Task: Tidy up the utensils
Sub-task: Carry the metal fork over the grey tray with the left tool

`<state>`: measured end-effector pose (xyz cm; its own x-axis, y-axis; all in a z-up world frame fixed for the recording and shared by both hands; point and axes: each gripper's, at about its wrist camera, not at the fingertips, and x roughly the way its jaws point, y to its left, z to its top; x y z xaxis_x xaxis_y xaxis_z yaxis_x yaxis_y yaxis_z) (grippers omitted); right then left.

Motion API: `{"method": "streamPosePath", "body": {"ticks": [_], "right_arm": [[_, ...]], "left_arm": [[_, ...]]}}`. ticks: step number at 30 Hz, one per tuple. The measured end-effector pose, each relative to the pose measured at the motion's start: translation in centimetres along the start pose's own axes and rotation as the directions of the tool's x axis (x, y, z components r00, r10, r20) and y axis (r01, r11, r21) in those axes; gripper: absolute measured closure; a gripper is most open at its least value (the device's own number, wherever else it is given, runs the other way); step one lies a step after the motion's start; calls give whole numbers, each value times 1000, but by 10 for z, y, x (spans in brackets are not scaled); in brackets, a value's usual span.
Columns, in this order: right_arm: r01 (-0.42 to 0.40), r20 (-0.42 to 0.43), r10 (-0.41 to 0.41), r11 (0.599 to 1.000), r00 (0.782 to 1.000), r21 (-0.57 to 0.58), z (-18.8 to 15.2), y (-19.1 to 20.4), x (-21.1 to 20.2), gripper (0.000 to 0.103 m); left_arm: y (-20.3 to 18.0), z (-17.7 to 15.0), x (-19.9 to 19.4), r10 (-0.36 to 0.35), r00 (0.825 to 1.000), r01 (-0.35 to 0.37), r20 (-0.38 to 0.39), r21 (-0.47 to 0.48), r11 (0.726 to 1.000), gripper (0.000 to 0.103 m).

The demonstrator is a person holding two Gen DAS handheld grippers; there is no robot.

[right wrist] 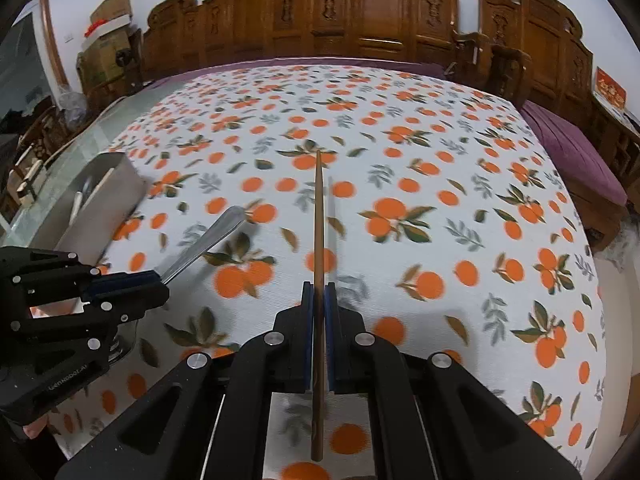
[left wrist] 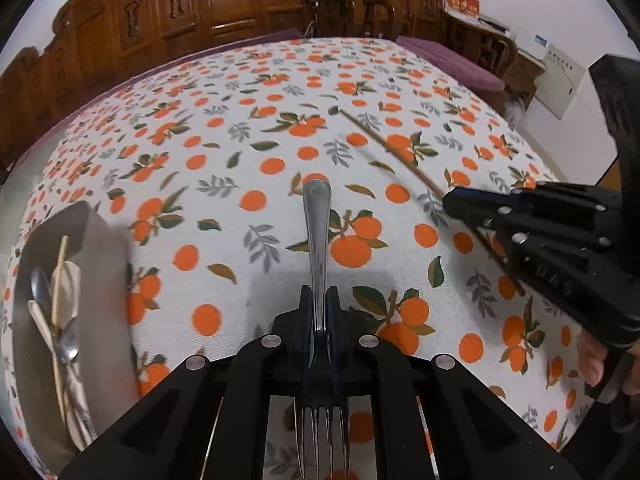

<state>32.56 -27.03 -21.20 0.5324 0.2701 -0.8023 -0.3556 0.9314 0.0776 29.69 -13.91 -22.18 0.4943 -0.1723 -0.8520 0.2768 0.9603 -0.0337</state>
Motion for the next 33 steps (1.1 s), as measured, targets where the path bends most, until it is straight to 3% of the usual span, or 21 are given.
{"method": "streamPosePath", "body": {"ticks": [21,33], "right_arm": [[-112,42,116,990,992,-86,12,71,-18,97],[-130,39,137,982,990,-138,10,104,-21,97]], "left_arm": [[78,-3,-78,14,991,-9,133,-40,999,97],[125,-18,-93,36,984,-19,172,-95,995,97]]}}
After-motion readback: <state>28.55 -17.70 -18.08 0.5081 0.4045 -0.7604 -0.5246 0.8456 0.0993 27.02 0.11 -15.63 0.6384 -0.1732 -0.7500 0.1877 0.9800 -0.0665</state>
